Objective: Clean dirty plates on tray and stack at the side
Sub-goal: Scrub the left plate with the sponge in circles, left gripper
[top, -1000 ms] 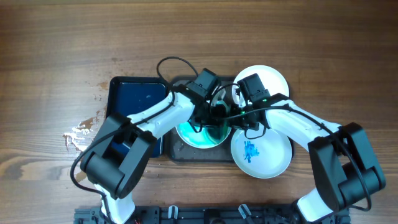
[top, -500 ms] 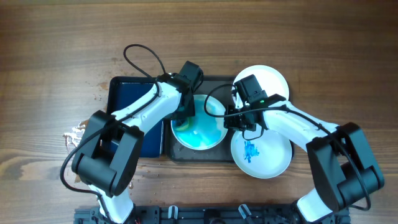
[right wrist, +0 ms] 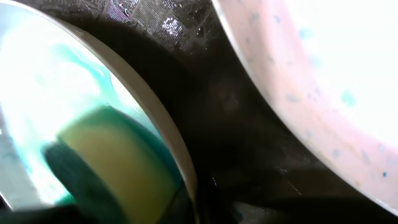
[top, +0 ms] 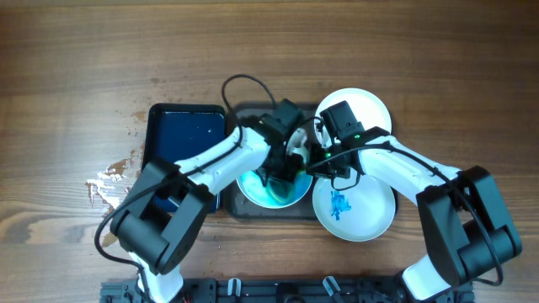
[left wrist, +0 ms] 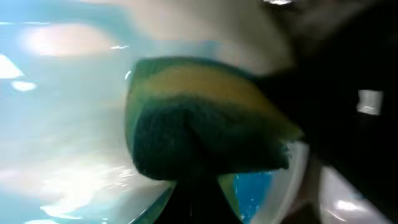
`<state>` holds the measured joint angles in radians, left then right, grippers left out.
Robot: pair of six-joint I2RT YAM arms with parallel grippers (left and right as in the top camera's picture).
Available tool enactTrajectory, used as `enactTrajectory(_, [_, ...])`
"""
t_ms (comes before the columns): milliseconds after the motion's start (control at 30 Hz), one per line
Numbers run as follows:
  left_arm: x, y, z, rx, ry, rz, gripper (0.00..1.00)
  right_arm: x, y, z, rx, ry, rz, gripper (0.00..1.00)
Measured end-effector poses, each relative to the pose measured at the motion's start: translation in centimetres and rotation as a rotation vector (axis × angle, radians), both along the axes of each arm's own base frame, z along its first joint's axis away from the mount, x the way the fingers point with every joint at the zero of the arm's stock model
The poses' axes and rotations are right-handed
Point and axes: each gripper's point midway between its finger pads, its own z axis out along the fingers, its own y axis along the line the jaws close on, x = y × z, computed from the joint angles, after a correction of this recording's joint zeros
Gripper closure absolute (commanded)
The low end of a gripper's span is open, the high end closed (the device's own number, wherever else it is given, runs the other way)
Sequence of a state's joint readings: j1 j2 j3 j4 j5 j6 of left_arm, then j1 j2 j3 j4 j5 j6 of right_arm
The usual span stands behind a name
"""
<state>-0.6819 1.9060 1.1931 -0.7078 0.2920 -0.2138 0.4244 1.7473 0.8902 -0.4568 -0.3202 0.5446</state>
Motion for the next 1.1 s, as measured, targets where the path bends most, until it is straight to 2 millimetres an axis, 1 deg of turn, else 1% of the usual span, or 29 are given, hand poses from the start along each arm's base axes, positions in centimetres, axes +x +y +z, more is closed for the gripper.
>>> enactTrajectory(67, [-0.2, -0.8, 0.0, -0.044, 0.01, -0.005, 0.96, 0.0, 0.0, 0.0, -0.001, 0.0, 0.0, 0.96])
enactTrajectory(133, [0.1, -1.3, 0.1, -0.072, 0.004, 0.006, 0.96, 0.2, -0.3, 0.0, -0.006, -0.003, -0.007, 0.95])
enactTrajectory(200, [1.1, -2.2, 0.2, -0.117, -0.012, 0.056, 0.96, 0.5, -0.7, 0.0, -0.017, -0.013, -0.02, 0.96])
enactTrajectory(300, [2.8, -2.1, 0.1, -0.11, -0.042, 0.174, 0.96, 0.9, -0.9, 0.0, -0.029, -0.032, -0.026, 0.96])
enactTrajectory(367, [4.2, -1.3, 0.0, -0.079, -0.076, 0.267, 0.96, 1.0, -0.9, 0.1, -0.027, -0.037, -0.027, 0.96])
enactTrajectory(433, [5.7, 0.2, -0.2, -0.031, -0.116, 0.36, 0.96, 1.1, -0.8, 0.1, -0.024, -0.042, -0.026, 0.96])
enactTrajectory(500, [7.4, 2.0, -0.2, 0.03, -0.173, 0.442, 0.96, 1.2, -0.7, 0.1, -0.023, -0.043, -0.027, 0.96])
enactTrajectory(533, [8.0, 3.0, -0.2, 0.066, -0.198, 0.473, 0.96, 1.2, -0.7, 0.1, -0.023, -0.043, -0.027, 0.96])
enactTrajectory(567, [9.5, 5.8, -0.1, 0.15, -0.259, 0.549, 0.96, 1.2, -0.7, 0.1, -0.022, -0.043, -0.027, 0.96])
enactTrajectory(600, [9.7, 6.7, 0.0, 0.182, -0.276, 0.567, 0.96, 1.1, -0.6, 0.1, -0.022, -0.044, -0.025, 0.96])
enactTrajectory(733, [9.6, 9.5, 0.0, 0.289, -0.28, 0.599, 0.96, 1.1, -0.3, 0.1, -0.016, -0.047, -0.018, 0.96])
enactTrajectory(867, [8.1, 11.1, 0.0, 0.38, -0.242, 0.584, 0.96, 0.8, 0.3, 0.1, 0.001, -0.038, -0.001, 0.96])
enactTrajectory(933, [7.3, 11.4, 0.0, 0.41, -0.223, 0.55, 0.96, 0.7, 0.4, 0.2, 0.007, -0.033, 0.002, 0.96])
enactTrajectory(967, [6.9, 11.2, 0.0, 0.422, -0.224, 0.51, 0.96, 0.6, 0.4, 0.1, 0.006, -0.033, 0.003, 0.96])
enactTrajectory(1100, [5.7, 9.8, 0.0, 0.455, -0.255, 0.339, 0.96, 0.4, 0.2, 0.0, 0.0, -0.018, -0.001, 0.96])
